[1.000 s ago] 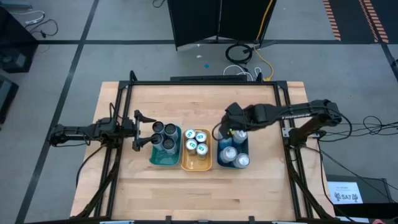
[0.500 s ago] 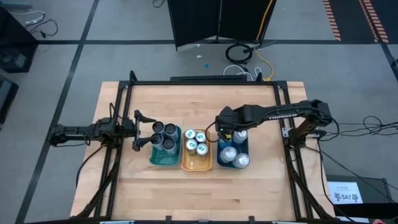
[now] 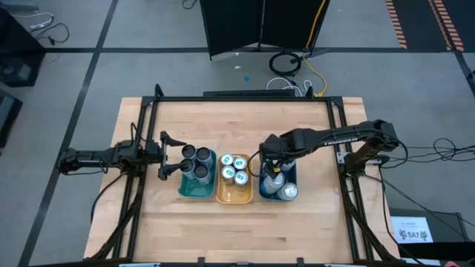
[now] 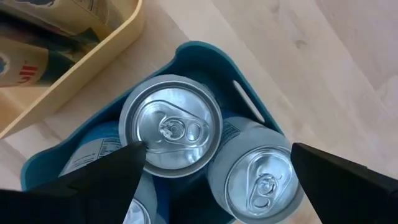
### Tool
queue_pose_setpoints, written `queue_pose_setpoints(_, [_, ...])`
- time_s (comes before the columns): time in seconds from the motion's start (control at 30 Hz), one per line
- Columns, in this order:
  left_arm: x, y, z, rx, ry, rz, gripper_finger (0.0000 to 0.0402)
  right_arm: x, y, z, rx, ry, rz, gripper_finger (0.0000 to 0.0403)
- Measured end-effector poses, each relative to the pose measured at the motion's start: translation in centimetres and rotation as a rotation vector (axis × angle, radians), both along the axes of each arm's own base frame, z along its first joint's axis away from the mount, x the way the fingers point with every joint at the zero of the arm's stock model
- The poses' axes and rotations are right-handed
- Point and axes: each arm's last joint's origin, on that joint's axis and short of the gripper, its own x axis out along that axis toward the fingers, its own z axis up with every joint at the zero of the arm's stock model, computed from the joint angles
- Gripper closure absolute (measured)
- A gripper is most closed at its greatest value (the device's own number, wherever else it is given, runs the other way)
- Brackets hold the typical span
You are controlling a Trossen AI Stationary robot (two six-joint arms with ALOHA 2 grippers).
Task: Sort soda cans
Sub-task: Put the bottom silver can into the dark green bin and align the cans
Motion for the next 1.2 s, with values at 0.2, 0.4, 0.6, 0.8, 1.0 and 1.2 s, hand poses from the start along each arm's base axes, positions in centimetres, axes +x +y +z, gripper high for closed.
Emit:
queue_pose_setpoints(0.2, [0.0,0.0,0.0,0.0,0.0,0.0,0.0011,-0.1,0.8,0.0,0.027,0.006,0.016,0.0007])
queue_pose_setpoints(0.4, [0.0,0.0,0.0,0.0,0.0,0.0,0.0011,-0.1,1.2,0.0,-0.018,-0.003,0.006,0.0007])
queue_pose_setpoints(0.6, [0.0,0.0,0.0,0.0,0.0,0.0,0.0011,0.5,1.3,0.0,0.026,-0.051,0.054,0.0007])
queue_pose_setpoints(0.8, [0.0,0.0,0.0,0.0,0.0,0.0,0.0011,0.7,1.4,-0.3,0.03,-0.047,0.056,0.0007])
queue_pose_setpoints(1.0, [0.0,0.0,0.0,0.0,0.0,0.0,0.0011,0.7,1.7,-0.3,0.002,-0.044,0.06,0.0007])
queue_pose_setpoints(1.2, [0.0,0.0,0.0,0.0,0.0,0.0,0.0011,-0.3,2.1,1.1,-0.035,-0.098,0.03,0.0007])
